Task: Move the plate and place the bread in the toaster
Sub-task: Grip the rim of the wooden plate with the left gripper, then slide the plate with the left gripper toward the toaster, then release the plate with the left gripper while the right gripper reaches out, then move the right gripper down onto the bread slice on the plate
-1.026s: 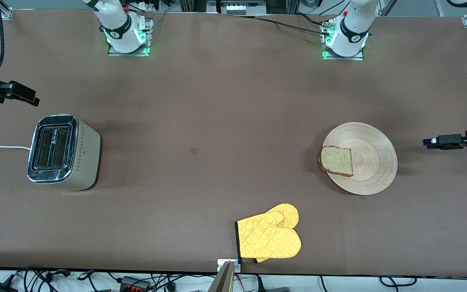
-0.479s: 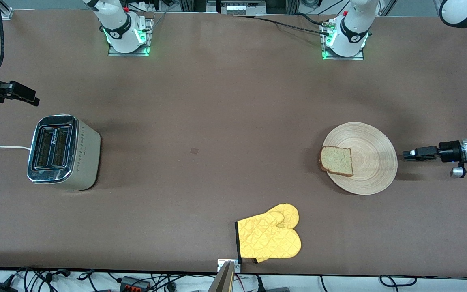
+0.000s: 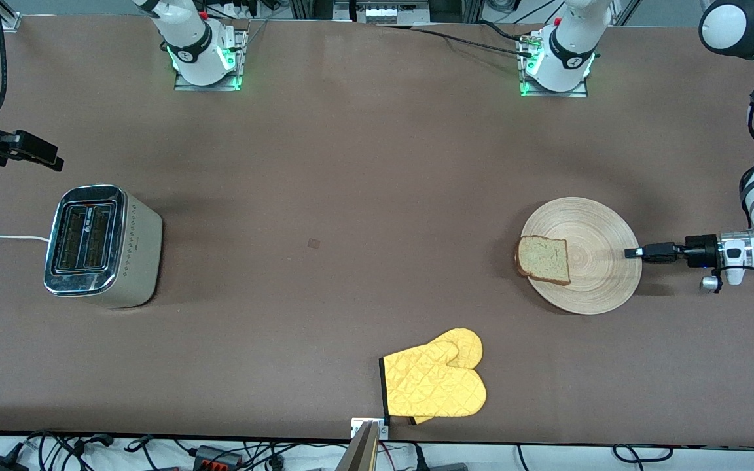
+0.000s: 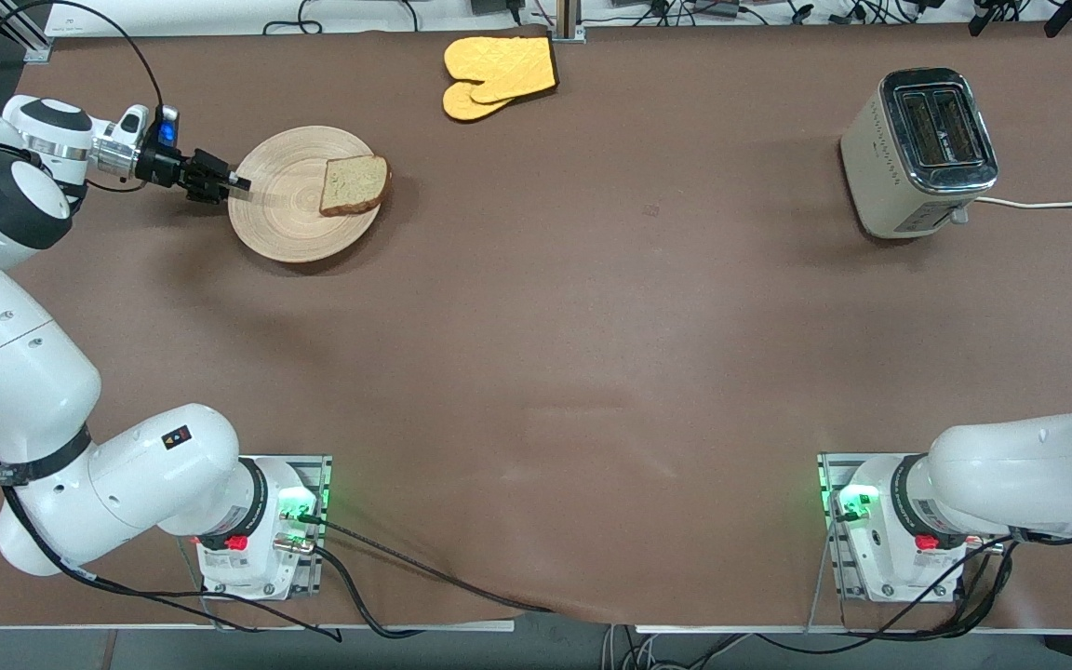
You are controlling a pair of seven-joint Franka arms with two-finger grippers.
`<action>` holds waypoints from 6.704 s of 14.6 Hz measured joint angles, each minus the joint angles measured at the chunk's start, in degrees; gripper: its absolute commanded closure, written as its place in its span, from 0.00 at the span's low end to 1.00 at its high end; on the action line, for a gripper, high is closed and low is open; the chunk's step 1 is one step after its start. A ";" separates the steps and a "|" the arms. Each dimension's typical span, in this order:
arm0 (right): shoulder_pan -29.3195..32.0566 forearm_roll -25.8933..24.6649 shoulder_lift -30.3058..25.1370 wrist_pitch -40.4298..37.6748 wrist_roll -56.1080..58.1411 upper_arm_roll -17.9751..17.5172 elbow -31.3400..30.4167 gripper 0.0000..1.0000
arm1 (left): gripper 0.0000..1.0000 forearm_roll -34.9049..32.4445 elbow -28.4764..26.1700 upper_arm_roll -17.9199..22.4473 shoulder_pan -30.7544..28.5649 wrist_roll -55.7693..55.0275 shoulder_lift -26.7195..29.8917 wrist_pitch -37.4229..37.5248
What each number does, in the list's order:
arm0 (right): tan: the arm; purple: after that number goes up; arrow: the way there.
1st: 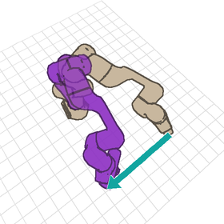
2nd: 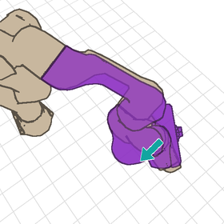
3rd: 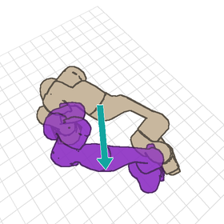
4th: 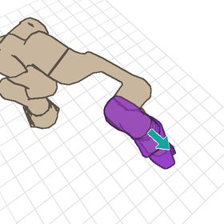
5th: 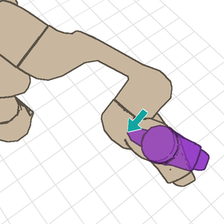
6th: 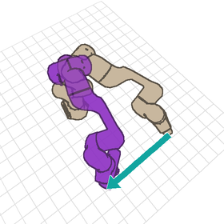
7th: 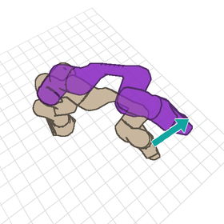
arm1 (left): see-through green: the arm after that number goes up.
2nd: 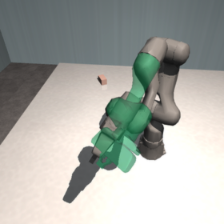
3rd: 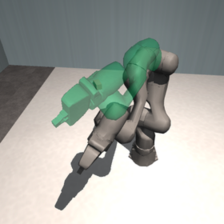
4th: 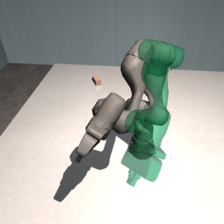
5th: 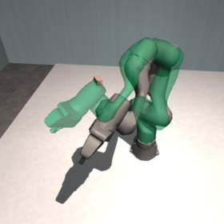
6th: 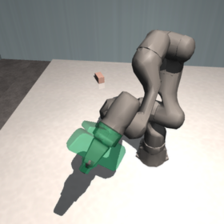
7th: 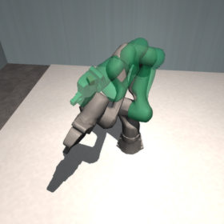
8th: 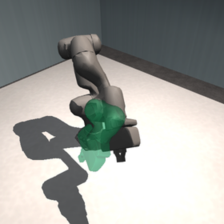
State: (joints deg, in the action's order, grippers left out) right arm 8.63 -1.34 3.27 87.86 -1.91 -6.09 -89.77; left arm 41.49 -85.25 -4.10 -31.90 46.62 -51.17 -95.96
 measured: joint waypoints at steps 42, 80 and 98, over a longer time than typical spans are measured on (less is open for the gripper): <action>0.03 0.00 0.01 -0.03 0.00 0.02 0.03 0.00 | 0.72 37.65 -6.63 -22.96 40.27 5.29 -4.83 -41.20; -12.40 26.78 3.64 48.35 -10.11 -0.84 -36.02 0.00 | 0.00 -50.79 13.72 -6.94 28.77 -29.46 30.93 18.74; -19.93 45.46 17.83 67.53 13.55 -0.90 -38.12 0.00 | 0.00 -43.63 -11.96 1.73 32.82 -46.18 52.50 -2.74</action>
State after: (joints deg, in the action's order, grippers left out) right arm -11.30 44.12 21.10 155.40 11.64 -6.99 -127.89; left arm -2.14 -97.21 -2.37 0.92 0.44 1.33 -98.70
